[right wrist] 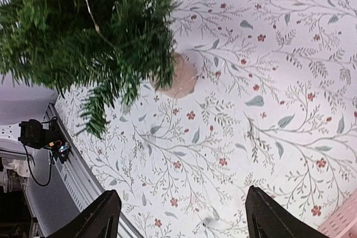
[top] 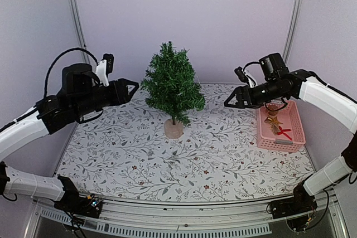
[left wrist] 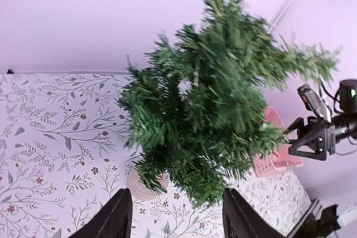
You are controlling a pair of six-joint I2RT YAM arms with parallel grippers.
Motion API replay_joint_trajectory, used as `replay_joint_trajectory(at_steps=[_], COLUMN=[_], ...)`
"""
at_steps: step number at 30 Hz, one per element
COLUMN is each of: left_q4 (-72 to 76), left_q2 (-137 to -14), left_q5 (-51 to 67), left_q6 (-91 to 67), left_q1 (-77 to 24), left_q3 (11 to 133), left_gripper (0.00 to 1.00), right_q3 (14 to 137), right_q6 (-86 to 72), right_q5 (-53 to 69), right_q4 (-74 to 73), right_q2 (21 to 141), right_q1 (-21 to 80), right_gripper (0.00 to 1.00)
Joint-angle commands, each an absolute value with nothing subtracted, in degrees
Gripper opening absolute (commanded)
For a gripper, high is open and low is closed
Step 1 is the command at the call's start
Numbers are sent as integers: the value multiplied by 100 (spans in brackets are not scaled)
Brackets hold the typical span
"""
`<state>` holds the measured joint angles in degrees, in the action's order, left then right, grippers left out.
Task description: Decorate the small christmas tree
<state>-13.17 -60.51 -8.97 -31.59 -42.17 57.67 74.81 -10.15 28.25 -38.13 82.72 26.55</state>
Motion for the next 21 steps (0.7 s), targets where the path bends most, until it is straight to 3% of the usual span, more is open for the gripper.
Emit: replay_joint_trajectory(at_steps=[1, 4, 8, 11, 15, 21], left_q4=[-808, -646, -721, -390, 360, 301], left_q2=[-5944, -6263, -7419, -7986, -8174, -8244], left_q5=[-540, -491, 67, 210, 188, 18], left_q6=[-1881, -977, -590, -570, -699, -689], left_q1=[-4941, -5924, -6501, -6675, -6730, -6808], left_q3=[5397, 5239, 5665, 5872, 5746, 5747], left_gripper=[56, 53, 46, 44, 43, 42], right_q3=[6943, 6536, 6166, 5825, 5395, 5218], right_q6=[-819, -871, -879, -841, -996, -1440], right_q5=[2787, 2749, 3201, 3080, 2613, 2465], right_q4=[-4482, -4591, -4892, -5049, -5209, -4897], right_q2=[7869, 7684, 7630, 7563, 7580, 7952], right_q1=[2679, 2676, 2685, 2863, 3184, 3283], right_gripper=[79, 78, 71, 63, 58, 52])
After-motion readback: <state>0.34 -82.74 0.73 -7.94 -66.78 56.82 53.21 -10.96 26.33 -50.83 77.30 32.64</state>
